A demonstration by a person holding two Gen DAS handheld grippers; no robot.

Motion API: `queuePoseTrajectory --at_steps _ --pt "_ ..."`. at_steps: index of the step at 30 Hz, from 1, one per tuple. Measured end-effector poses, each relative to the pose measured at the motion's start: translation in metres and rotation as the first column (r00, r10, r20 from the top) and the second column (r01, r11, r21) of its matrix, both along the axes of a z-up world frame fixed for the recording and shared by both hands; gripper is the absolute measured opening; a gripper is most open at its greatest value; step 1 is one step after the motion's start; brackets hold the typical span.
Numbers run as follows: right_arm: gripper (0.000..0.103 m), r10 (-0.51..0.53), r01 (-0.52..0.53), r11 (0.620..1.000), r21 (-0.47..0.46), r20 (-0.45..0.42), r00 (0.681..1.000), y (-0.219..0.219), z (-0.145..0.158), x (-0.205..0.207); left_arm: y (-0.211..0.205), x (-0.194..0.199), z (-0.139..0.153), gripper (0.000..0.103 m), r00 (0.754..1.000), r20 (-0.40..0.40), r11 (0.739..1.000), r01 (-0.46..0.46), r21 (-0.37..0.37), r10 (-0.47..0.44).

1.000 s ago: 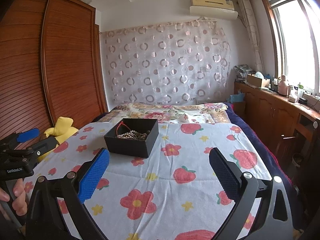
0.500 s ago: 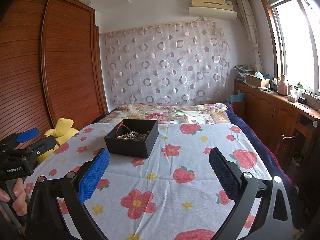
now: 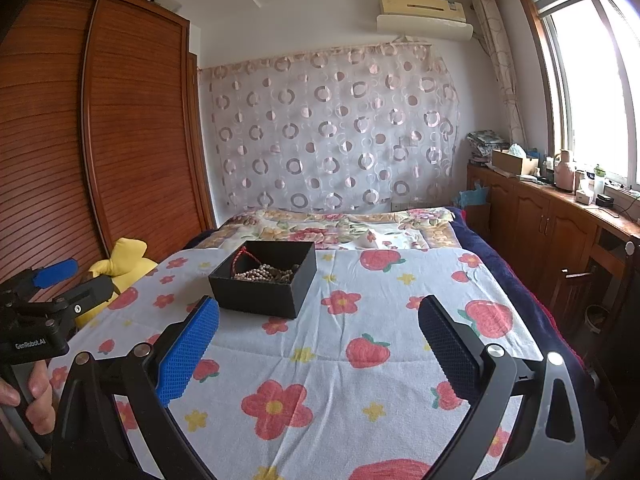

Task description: Organize jewelry

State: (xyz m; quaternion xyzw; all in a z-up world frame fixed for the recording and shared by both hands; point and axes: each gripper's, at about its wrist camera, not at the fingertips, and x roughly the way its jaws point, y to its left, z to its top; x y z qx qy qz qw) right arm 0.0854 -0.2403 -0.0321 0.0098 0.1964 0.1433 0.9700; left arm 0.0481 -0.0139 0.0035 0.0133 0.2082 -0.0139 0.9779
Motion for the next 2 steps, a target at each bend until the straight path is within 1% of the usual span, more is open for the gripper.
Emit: queuePoseTrajectory --at_steps 2 --pt "0.101 0.0 0.0 1.0 0.0 -0.001 1.0 0.0001 0.0 -0.0002 0.0022 0.0001 0.0024 0.095 1.0 0.0 1.0 -0.001 0.001 0.001"
